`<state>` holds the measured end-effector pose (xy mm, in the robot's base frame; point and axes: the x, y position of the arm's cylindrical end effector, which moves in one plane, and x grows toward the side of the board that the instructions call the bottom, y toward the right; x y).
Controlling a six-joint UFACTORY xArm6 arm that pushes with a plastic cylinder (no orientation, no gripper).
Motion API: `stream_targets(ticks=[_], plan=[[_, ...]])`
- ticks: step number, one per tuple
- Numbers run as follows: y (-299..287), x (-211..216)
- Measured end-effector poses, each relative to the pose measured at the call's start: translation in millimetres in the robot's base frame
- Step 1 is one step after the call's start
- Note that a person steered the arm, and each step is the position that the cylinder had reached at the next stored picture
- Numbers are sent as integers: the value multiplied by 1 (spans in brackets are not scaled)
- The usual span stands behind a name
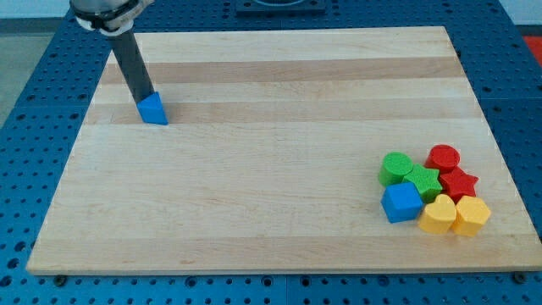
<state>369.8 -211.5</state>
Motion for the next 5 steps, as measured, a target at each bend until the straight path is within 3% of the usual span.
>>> stream_targets(ticks=[2, 5], plan=[[5, 46], [88, 52]])
